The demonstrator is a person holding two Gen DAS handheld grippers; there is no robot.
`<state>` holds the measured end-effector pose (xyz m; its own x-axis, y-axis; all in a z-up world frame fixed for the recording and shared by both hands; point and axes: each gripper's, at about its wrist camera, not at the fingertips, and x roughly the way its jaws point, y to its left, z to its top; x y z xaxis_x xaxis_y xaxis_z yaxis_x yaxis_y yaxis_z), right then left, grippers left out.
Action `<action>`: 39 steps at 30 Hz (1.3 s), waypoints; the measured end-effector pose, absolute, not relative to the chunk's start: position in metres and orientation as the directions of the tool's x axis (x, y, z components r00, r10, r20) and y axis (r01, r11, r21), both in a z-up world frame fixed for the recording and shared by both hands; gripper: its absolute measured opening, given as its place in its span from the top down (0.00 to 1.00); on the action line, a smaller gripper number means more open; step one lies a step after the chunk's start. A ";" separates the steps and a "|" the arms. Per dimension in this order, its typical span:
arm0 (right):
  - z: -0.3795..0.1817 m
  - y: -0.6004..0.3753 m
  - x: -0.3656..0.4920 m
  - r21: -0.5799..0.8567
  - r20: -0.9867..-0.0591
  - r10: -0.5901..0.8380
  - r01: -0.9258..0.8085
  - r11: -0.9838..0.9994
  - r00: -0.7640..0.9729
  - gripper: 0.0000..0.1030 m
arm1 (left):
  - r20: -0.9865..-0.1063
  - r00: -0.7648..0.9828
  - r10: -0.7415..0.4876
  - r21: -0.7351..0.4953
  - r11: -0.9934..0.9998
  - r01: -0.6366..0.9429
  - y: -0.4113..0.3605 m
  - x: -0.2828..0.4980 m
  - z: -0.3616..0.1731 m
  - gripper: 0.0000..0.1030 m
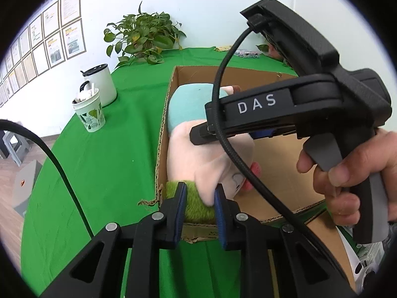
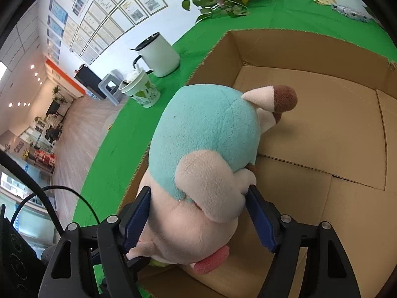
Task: Organize objects
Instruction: 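Lower the pig into the box and open both tools, then move both tools to the long narrow brown cardboard box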
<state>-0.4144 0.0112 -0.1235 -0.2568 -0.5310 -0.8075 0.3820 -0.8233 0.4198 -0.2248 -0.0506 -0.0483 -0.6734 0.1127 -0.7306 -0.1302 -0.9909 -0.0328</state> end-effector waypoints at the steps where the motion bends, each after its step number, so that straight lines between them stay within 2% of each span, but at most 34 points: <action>1: -0.125 0.010 -0.415 0.411 -0.809 -0.525 0.383 -0.827 -0.264 0.25 | -0.733 -0.671 0.112 -0.035 -0.991 -0.127 -0.051 -0.224 -0.048 0.80; 6: -0.125 0.012 -0.415 0.413 -0.810 -0.522 0.373 -0.831 -0.268 0.18 | -0.716 -0.683 0.145 -0.079 -0.989 -0.126 -0.057 -0.213 -0.039 0.79; 8: -0.124 0.015 -0.415 0.432 -0.799 -0.536 0.361 -0.826 -0.272 0.14 | -0.695 -0.706 0.139 -0.064 -0.989 -0.133 -0.058 -0.204 -0.031 0.76; 11: -0.115 0.025 -0.412 0.458 -0.788 -0.543 0.315 -0.831 -0.288 0.12 | -0.658 -0.747 0.092 -0.016 -0.994 -0.109 -0.057 -0.188 -0.020 0.54; 13: -0.100 0.036 -0.404 0.439 -0.779 -0.525 0.299 -0.847 -0.342 0.07 | -0.621 -0.781 0.064 -0.004 -0.997 -0.078 -0.058 -0.176 -0.011 0.30; 14: -0.090 0.043 -0.398 0.428 -0.768 -0.515 0.293 -0.855 -0.381 0.00 | -0.595 -0.801 0.064 -0.013 -0.997 -0.070 -0.058 -0.168 -0.005 0.26; 15: -0.080 0.052 -0.391 0.419 -0.754 -0.505 0.285 -0.862 -0.419 0.00 | -0.576 -0.815 0.068 -0.022 -0.997 -0.068 -0.060 -0.162 0.000 0.22; 20: -0.051 0.111 -0.349 0.379 -0.732 -0.420 0.191 -0.905 -0.536 0.00 | -0.545 -0.836 0.062 -0.033 -0.998 -0.053 -0.058 -0.140 0.017 0.22; 23: -0.043 0.134 -0.318 0.297 -0.740 -0.337 0.167 -0.940 -0.582 0.00 | -0.532 -0.844 0.064 -0.037 -0.998 -0.053 -0.051 -0.134 0.026 0.22; 26: -0.040 0.150 -0.286 0.253 -0.743 -0.310 0.181 -0.951 -0.593 0.00 | -0.507 -0.861 0.035 -0.041 -0.999 -0.017 -0.037 -0.126 0.035 0.22; 29: -0.033 0.154 -0.256 0.149 -0.728 -0.232 0.182 -0.972 -0.645 0.01 | -0.487 -0.873 0.022 -0.044 -0.999 -0.001 -0.026 -0.123 0.039 0.22; 33: -0.023 0.153 -0.223 0.050 -0.694 -0.177 0.199 -0.979 -0.698 0.01 | -0.479 -0.877 0.044 -0.057 -0.998 -0.019 -0.012 -0.114 0.041 0.22; 39: -0.017 0.162 -0.193 0.008 -0.673 -0.150 0.196 -0.981 -0.724 0.14 | -0.462 -0.886 0.034 -0.028 -0.999 -0.024 0.002 -0.101 0.044 0.22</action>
